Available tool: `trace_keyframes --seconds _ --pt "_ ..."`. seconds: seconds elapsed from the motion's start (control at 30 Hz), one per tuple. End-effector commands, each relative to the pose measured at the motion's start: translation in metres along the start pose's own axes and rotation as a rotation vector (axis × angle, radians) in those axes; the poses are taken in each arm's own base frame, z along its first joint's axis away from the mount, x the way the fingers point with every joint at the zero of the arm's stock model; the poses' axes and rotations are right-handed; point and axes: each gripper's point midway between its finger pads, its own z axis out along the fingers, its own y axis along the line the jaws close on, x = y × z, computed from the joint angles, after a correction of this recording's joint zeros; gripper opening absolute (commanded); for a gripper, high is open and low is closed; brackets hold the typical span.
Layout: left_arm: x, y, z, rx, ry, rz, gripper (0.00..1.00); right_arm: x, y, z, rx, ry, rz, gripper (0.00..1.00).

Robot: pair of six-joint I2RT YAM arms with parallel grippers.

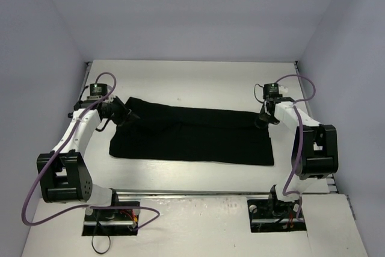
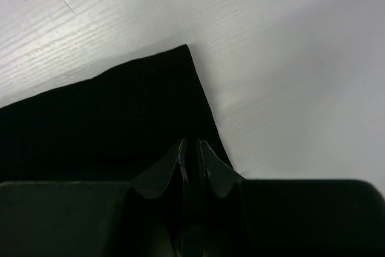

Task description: Fold and stack the t-shirts

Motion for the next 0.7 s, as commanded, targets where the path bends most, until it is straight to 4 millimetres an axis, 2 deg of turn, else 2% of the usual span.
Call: trace_keyframes --seconds 0.0,0.2,0.4,0.5,0.6,0.67 --pt "0.006 0.005 -0.006 0.002 -0.017 0.011 0.00 0.005 -0.005 -0.007 0.014 -0.007 0.039 0.11" --pt "0.020 0.008 -0.012 0.011 0.013 0.007 0.00 0.012 -0.008 -0.019 0.003 -0.003 0.066 0.17" --pt "0.036 0.021 -0.019 -0.013 0.046 0.019 0.01 -0.006 -0.009 -0.042 -0.002 -0.056 0.071 0.28" --pt "0.033 0.019 -0.030 -0.027 0.022 0.069 0.14 -0.013 -0.009 -0.052 -0.006 -0.077 0.076 0.32" --pt "0.021 0.017 -0.048 -0.076 -0.030 0.172 0.40 -0.017 -0.010 -0.056 -0.009 -0.090 0.078 0.39" --pt "0.012 0.018 -0.057 -0.124 -0.067 0.245 0.52 -0.018 -0.006 -0.052 -0.014 -0.075 0.063 0.41"
